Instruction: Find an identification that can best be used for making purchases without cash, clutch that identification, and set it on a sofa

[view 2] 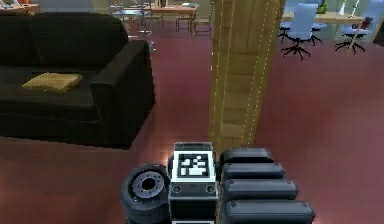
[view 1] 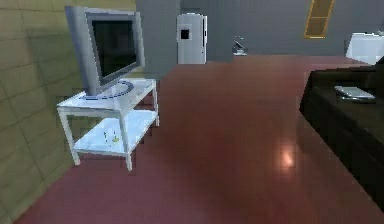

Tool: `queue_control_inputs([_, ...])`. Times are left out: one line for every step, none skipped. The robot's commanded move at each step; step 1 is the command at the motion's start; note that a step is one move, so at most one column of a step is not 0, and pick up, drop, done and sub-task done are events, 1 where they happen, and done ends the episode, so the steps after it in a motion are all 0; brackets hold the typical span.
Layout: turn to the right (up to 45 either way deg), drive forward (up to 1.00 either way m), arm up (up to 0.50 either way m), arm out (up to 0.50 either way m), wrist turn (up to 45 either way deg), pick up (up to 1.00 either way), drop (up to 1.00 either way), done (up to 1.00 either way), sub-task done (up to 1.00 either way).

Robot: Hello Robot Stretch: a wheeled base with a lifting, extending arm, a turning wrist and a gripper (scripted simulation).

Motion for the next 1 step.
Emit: queue_control_inputs([0.0,0.25,0.0,0.0,0.0,0.0,0.0,0.0,0.0])
